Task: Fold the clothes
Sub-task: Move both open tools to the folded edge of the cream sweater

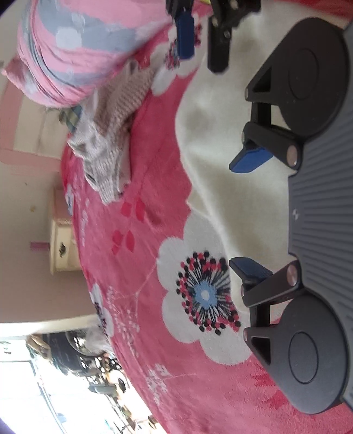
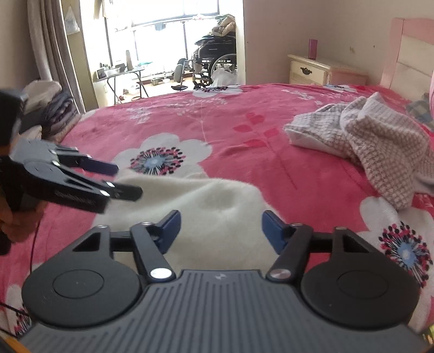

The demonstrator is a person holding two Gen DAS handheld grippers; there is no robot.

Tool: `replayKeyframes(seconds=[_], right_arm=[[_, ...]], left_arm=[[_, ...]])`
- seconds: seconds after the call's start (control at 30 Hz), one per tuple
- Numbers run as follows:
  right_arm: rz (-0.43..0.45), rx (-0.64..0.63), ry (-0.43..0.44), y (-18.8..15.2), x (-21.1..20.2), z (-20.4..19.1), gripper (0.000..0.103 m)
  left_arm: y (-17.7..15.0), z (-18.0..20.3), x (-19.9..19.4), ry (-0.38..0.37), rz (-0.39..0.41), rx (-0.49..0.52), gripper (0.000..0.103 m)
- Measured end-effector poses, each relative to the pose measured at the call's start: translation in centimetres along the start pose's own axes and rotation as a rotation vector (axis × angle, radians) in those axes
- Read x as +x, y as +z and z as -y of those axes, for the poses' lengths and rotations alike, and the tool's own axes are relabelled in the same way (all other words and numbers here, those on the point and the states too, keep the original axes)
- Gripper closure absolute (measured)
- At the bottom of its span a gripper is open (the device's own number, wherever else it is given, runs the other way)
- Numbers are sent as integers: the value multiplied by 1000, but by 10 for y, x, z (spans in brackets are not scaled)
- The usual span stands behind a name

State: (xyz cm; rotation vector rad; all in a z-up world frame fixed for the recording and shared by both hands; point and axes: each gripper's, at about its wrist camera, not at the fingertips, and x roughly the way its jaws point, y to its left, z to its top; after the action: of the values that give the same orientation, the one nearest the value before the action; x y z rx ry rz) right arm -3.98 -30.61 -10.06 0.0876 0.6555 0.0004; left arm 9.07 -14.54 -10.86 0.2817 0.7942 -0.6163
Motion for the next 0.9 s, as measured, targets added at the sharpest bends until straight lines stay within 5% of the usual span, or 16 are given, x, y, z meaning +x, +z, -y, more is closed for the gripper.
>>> replayKeyframes(seconds=[0.13,0.23,0.47,0.73,0.9], right_arm=[[6,-32,6,8,13,-1,53],[12,-39,9,16,23,-2,55],[-139,-84,-59,-2,88,7,55],[-73,2,-20,23,64,12,58],[-116,-59,-60,0,87,12,54]], left_arm=[[10,-11,37,90,-120,-57,32],[8,-21,51,86,-172,-114,30],[6,-17,55,116,-185,-85,28],[10,-13,56,128,-191,-75,28],[10,-10,57,138,-189,-68,28]])
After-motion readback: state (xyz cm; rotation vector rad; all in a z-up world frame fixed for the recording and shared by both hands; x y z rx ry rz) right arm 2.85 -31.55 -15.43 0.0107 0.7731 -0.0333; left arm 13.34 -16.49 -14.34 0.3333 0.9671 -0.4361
